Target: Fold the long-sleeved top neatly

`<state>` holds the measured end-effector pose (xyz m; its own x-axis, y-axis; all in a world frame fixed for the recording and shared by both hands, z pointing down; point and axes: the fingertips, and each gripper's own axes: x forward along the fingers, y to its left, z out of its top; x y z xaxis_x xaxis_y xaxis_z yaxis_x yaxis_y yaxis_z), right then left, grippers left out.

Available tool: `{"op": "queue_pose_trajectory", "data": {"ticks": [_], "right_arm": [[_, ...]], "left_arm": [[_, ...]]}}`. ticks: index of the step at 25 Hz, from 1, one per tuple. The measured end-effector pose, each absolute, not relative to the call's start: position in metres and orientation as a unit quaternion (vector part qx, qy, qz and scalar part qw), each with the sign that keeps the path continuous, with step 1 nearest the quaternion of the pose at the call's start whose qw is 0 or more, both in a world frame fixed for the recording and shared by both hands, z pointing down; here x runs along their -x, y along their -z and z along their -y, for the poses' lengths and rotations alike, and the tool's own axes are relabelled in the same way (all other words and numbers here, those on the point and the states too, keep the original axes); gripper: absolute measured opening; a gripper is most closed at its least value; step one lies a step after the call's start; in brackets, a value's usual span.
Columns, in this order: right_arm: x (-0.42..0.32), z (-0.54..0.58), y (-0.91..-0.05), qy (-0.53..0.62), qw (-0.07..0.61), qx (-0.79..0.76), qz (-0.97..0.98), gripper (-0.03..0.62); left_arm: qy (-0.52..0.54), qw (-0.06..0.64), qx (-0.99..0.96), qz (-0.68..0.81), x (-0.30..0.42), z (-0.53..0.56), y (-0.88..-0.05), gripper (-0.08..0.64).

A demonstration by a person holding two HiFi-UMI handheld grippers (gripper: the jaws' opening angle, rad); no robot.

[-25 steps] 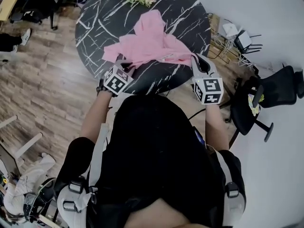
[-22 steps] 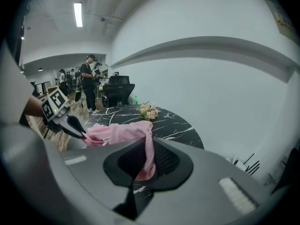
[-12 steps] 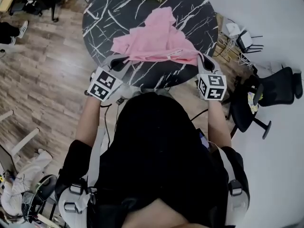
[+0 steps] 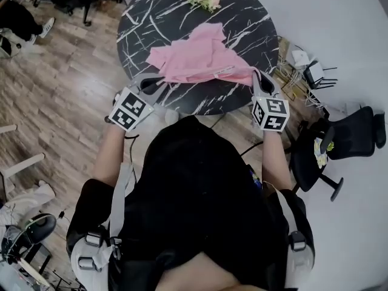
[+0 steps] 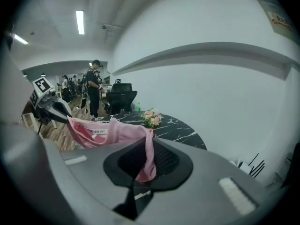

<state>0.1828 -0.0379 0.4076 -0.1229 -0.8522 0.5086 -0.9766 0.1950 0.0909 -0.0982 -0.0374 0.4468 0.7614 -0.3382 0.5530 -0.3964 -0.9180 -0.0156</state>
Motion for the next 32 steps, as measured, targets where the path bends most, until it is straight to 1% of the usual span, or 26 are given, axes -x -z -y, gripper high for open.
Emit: {"op": "queue_pose_trajectory", "data": {"ticks": [9, 18, 25, 32], "right_arm": [[-0.25, -0.049, -0.396, -0.092, 0.219, -0.582, 0.778, 0.026], [-0.284, -0.148, -0.403, -0.072, 0.219, -0.532, 0.815, 0.023], [-0.293, -0.206, -0.396, -0.071, 0.2, -0.521, 0.827, 0.023], [-0.288, -0.236, -0.362, -0.05, 0.175, -0.531, 0.827, 0.023]], "left_arm": [[-0.268, 0.053, -0.918, 0.287, 0.035, -0.048, -0.426, 0.031], [-0.254, 0.092, -0.892, 0.362, -0.004, -0.183, -0.432, 0.028], [-0.256, 0.078, -0.886, 0.379, -0.015, -0.253, -0.41, 0.028], [-0.202, 0.063, -0.896, 0.39, -0.004, -0.275, -0.361, 0.028]]}}
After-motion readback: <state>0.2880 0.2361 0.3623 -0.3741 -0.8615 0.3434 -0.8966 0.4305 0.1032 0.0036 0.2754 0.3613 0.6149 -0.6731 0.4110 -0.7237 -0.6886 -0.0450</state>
